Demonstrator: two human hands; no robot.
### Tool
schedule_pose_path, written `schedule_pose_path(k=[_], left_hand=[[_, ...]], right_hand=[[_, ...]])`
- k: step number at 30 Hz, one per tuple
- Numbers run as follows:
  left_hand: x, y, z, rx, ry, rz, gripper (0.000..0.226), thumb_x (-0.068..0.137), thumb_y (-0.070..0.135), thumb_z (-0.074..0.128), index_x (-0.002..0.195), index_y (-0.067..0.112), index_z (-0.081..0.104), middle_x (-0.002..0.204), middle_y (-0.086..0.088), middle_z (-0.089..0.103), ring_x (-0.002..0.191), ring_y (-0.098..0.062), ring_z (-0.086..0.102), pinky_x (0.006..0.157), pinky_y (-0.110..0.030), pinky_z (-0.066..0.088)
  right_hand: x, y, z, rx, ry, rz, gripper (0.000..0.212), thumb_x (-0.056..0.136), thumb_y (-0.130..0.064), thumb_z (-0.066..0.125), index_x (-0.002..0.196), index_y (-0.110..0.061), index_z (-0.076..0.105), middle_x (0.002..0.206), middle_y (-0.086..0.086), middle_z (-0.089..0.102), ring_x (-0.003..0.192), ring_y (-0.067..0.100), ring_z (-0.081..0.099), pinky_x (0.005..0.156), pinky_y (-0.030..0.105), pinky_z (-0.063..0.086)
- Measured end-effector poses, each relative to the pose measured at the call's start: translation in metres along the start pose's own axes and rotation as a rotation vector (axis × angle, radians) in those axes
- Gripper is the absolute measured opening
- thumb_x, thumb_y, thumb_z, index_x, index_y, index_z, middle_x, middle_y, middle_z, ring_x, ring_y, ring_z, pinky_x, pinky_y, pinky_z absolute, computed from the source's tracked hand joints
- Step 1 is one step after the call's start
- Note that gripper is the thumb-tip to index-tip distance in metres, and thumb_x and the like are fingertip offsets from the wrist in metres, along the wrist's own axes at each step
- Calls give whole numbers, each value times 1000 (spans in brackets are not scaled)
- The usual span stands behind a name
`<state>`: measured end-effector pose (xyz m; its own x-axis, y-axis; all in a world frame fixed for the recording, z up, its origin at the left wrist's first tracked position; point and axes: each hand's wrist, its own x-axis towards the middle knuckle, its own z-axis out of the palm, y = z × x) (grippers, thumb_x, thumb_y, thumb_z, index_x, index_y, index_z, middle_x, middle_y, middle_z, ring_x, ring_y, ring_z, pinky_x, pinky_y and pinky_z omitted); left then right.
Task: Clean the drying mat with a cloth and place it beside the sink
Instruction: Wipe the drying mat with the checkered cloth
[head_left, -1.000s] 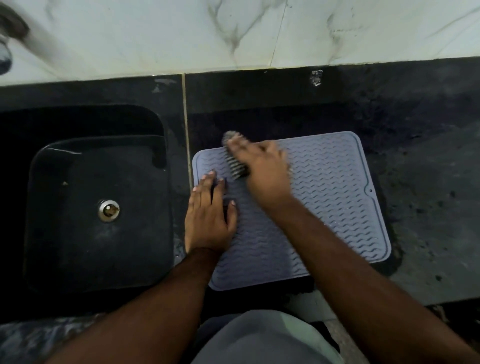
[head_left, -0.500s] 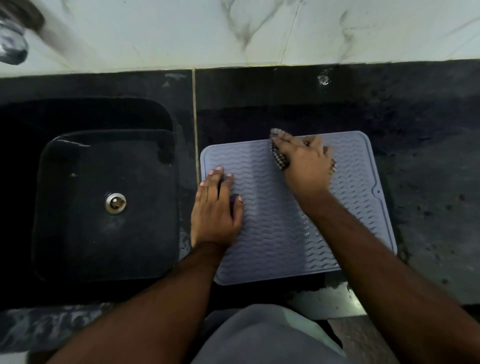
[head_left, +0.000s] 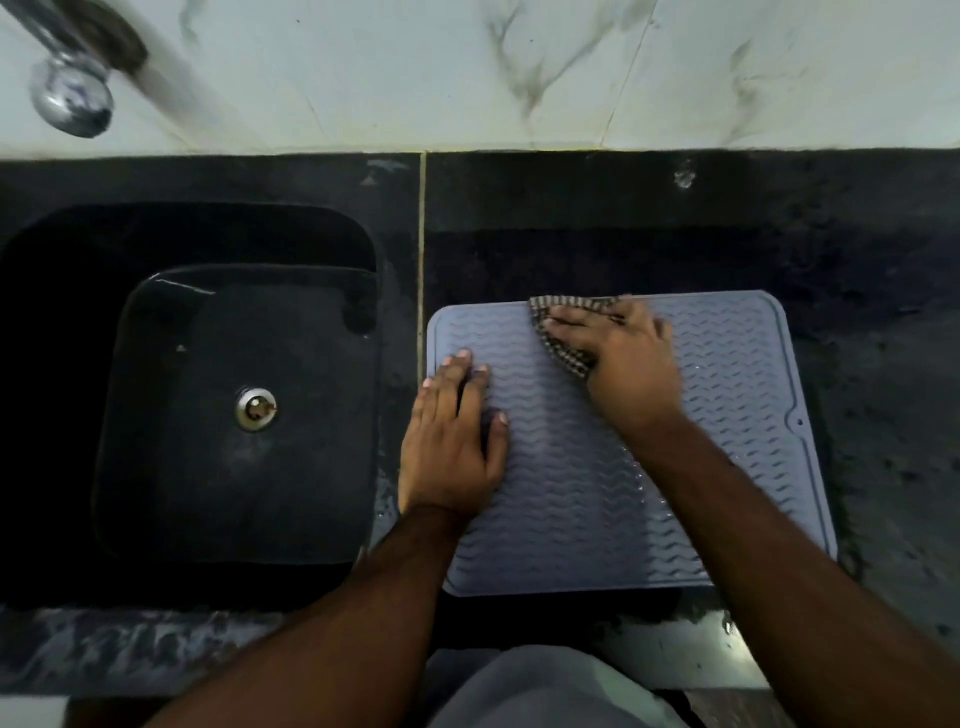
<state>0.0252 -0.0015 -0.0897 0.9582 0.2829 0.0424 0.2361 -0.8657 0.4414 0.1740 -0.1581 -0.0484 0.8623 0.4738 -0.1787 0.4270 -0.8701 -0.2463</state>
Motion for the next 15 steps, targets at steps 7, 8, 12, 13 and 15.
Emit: schedule_pose_path(k=[7,8,12,13,15], left_hand=[[0,0,-1,36,-42,-58,46,96,35,57,131,6,57,138,-23,55,136,-43,47,120,-49,31],[0,0,0,37,-58,-86,44,94,35,58,128,7,58,131,-24,58,131,-45,50,119,-50,31],[0,-1,1,51,-75,-73,45,98,38,53,131,8,56,142,-22,52,137,-41,45,122,-49,28],[1,-1,1,46,-68,-56,49,99,39,52,138,9,54,149,-19,48,142,-37,41,123,-48,26],[1,-1,0,22,-37,-31,56,100,40,51,148,12,48,159,-11,39,149,-28,34,124,-47,24]], right_hand=[[17,-90,1,137,-9,-258,53,95,-38,37,147,-47,39,151,-25,43,121,19,38,93,40,31],[20,-99,10,93,-59,-306,53,99,-39,37,152,-47,31,153,-25,40,124,20,37,97,41,32],[21,-79,22,28,-32,-330,49,104,-37,41,151,-47,31,150,-22,46,122,20,39,93,41,31],[16,-67,19,49,3,-302,49,101,-34,47,147,-49,38,145,-17,52,118,19,40,93,42,32],[10,-38,8,92,28,-159,58,93,-23,55,141,-54,45,132,0,57,114,19,40,96,44,36]])
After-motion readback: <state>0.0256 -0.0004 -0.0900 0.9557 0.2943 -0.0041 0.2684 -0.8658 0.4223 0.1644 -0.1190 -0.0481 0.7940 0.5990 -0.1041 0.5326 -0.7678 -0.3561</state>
